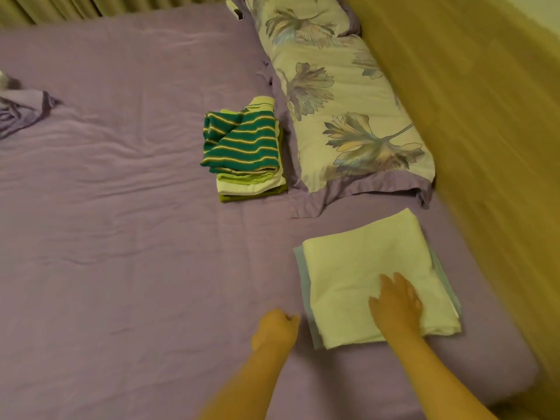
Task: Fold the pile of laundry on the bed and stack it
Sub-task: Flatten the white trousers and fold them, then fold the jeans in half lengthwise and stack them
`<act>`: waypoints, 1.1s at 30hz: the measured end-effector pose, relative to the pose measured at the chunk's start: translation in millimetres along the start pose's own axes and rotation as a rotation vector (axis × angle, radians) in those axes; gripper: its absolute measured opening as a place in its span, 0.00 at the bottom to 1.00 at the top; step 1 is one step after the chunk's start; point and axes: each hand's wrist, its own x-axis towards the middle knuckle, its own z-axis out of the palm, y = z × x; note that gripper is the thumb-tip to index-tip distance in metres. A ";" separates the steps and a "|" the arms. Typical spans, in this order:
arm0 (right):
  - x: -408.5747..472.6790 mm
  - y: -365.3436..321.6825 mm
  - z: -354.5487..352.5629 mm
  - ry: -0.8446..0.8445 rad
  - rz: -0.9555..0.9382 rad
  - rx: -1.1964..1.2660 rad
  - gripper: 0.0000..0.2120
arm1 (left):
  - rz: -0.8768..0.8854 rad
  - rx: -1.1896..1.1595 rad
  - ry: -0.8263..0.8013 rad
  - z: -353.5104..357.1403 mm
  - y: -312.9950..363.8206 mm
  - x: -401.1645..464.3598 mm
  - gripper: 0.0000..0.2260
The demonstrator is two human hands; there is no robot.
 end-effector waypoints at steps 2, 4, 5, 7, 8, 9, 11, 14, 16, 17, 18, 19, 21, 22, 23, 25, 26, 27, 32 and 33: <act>-35.2 -36.3 1.2 -0.047 -0.097 -0.021 0.26 | 0.020 -0.040 0.006 -22.4 -17.6 -22.0 0.09; -71.4 -71.7 1.5 -0.072 -0.222 -0.047 0.24 | 0.058 -0.058 0.021 -47.6 -41.0 -43.7 0.12; -88.8 -88.4 2.1 -0.081 -0.294 -0.059 0.23 | 0.077 -0.061 0.024 -59.6 -55.7 -55.5 0.12; -125.9 -123.0 2.5 -0.101 -0.423 -0.087 0.21 | 0.114 -0.049 0.058 -83.1 -93.2 -80.6 0.11; -144.0 -141.2 1.9 -0.105 -0.485 -0.101 0.21 | 0.131 -0.040 0.093 -95.5 -114.0 -92.0 0.10; -162.7 -158.9 1.5 -0.110 -0.534 -0.109 0.21 | 0.136 -0.026 0.129 -107.2 -135.8 -103.8 0.10; -202.7 -196.5 1.7 -0.096 -0.620 -0.118 0.20 | 0.132 0.029 0.220 -130.8 -182.6 -127.4 0.11; -265.3 -252.8 4.9 -0.053 -0.750 -0.149 0.20 | 0.126 0.105 0.345 -165.6 -256.6 -165.2 0.14; -308.9 -291.3 10.3 -0.036 -0.833 -0.163 0.20 | 0.125 0.171 0.422 -187.0 -308.9 -192.3 0.13; -330.6 -311.0 14.4 -0.027 -0.875 -0.169 0.20 | 0.119 0.206 0.454 -197.2 -335.8 -204.7 0.13; -352.7 -331.0 19.9 -0.017 -0.918 -0.182 0.20 | 0.111 0.238 0.482 -207.1 -363.3 -216.8 0.13; -374.2 -350.1 26.0 -0.006 -0.963 -0.198 0.20 | 0.099 0.263 0.509 -216.0 -389.4 -228.1 0.13; -415.8 -387.4 39.3 0.017 -1.051 -0.229 0.20 | 0.061 0.274 0.563 -234.3 -437.2 -248.4 0.15; -435.7 -404.1 46.0 0.021 -1.085 -0.242 0.20 | 0.034 0.263 0.587 -242.7 -458.6 -257.7 0.16; -454.7 -419.8 52.5 0.019 -1.116 -0.254 0.20 | 0.004 0.247 0.610 -250.3 -479.2 -266.9 0.16; -487.8 -445.3 63.8 -0.007 -1.164 -0.284 0.21 | -0.049 0.199 0.642 -262.0 -514.7 -285.0 0.17; -502.6 -457.2 68.7 -0.022 -1.187 -0.297 0.21 | -0.074 0.171 0.655 -267.6 -531.9 -293.0 0.17; -515.2 -469.3 72.5 -0.036 -1.208 -0.312 0.21 | -0.095 0.143 0.666 -273.8 -547.7 -299.4 0.17; -544.1 -523.3 76.5 -0.037 -1.295 -0.389 0.20 | -0.178 0.060 0.695 -311.3 -597.3 -305.9 0.18; -544.2 -532.8 74.3 -0.026 -1.306 -0.401 0.20 | -0.189 0.053 0.696 -319.1 -600.3 -303.2 0.18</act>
